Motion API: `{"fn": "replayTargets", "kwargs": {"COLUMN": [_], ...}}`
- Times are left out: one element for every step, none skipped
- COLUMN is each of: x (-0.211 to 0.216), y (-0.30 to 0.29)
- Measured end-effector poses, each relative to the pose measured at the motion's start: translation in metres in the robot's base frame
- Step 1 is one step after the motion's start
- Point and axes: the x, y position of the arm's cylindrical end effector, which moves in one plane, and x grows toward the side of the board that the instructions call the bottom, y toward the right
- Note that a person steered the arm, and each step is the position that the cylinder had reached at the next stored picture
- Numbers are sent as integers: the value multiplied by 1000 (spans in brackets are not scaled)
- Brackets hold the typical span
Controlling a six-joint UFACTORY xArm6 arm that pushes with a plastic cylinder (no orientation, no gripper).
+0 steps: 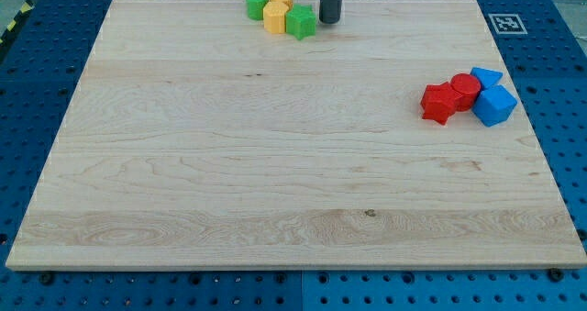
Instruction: Nudge the group of blocks a bit left
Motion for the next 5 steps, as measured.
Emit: {"fn": "replayTargets", "kwargs": {"x": [0,0,-5,-1,71], "y": [0,0,29,121,199]}}
